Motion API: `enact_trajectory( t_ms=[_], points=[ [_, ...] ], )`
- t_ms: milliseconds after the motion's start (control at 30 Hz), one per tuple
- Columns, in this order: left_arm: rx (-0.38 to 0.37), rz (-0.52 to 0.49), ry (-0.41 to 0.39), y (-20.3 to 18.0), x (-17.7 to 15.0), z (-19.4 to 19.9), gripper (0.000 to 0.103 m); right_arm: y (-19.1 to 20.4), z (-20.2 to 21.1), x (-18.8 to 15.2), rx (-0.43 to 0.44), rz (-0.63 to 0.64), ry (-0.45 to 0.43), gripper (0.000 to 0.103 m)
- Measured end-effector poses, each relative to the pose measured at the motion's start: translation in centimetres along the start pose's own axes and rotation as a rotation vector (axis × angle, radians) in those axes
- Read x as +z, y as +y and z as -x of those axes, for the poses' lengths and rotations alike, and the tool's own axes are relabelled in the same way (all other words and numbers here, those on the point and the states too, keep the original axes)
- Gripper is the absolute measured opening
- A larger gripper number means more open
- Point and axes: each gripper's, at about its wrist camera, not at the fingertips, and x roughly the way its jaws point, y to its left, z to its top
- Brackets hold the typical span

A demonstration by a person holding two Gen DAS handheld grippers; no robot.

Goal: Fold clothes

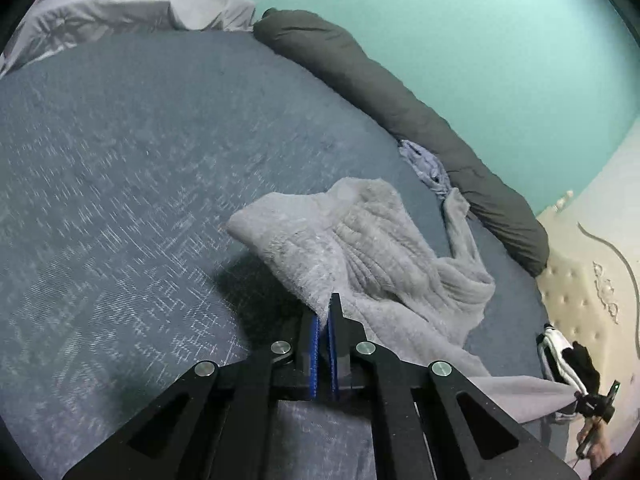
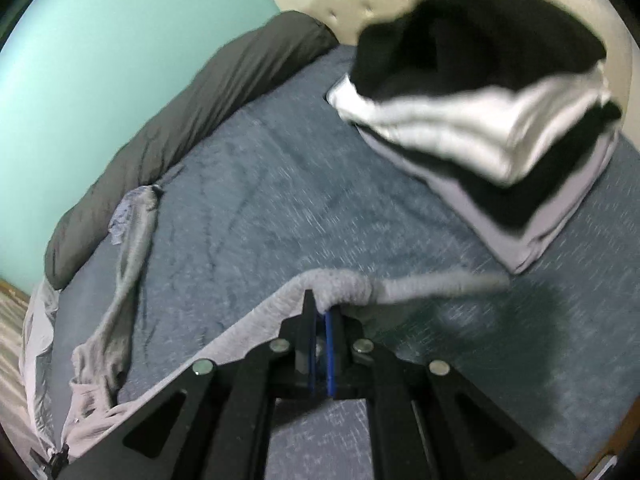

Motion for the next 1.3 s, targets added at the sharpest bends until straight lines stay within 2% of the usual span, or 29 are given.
enact_trajectory(
  t_ms=[133, 233, 300, 400, 667, 800, 933, 1000, 1200, 1267, 1300],
  points=[
    [-0.017, -0.008, -0.012, -0.5, 0.8, 3.4, 0.003, 0.6, 3.1, 0.4, 0.005, 0.044, 0.019, 0.003],
    [-0.002, -0.033, -0.018, -0.4, 0.8, 5.0, 0.003, 0.6, 4.2, 0.1, -0.004, 0.08, 0.059, 0.003],
    [0.019, -0.043, 0.019, 0.0, 0.1, 4.8, 0.003, -0.2, 3.3, -1.2, -0.032, 0.104, 0.101, 0.003],
    [0.045, -0.021, 0.114, 1.2, -1.4, 2.9, 0.004, -1.8, 1.2, -3.5, -0.068, 0.103, 0.17, 0.003],
    [0.1, 0.043, 0.191, 3.3, -2.9, 0.1, 0.006, -5.3, -2.8, -7.9, -0.104, 0.082, 0.23, 0.003],
    [0.096, 0.06, 0.188, 3.5, -2.6, 0.3, 0.01, -5.5, -2.3, -7.8, -0.049, 0.068, 0.227, 0.004],
    [0.098, 0.071, 0.177, 3.4, -2.7, 0.6, 0.012, -5.5, -0.7, -7.5, 0.031, 0.091, 0.179, 0.006],
    [0.099, 0.077, 0.171, 3.3, -2.7, 0.8, 0.015, -6.6, 0.5, -7.5, 0.075, 0.044, 0.153, 0.007],
    [0.101, 0.093, 0.148, 3.0, -2.8, 1.6, 0.02, -8.1, 1.8, -7.2, 0.096, -0.008, 0.125, 0.008],
    [0.098, 0.097, 0.13, 2.7, -2.7, 2.4, 0.028, -8.3, 1.7, -7.4, 0.085, -0.013, 0.186, 0.009],
    [0.094, 0.09, 0.123, 2.3, -2.6, 2.6, 0.028, -8.3, 1.6, -7.5, 0.079, -0.016, 0.217, 0.01]
  ],
)
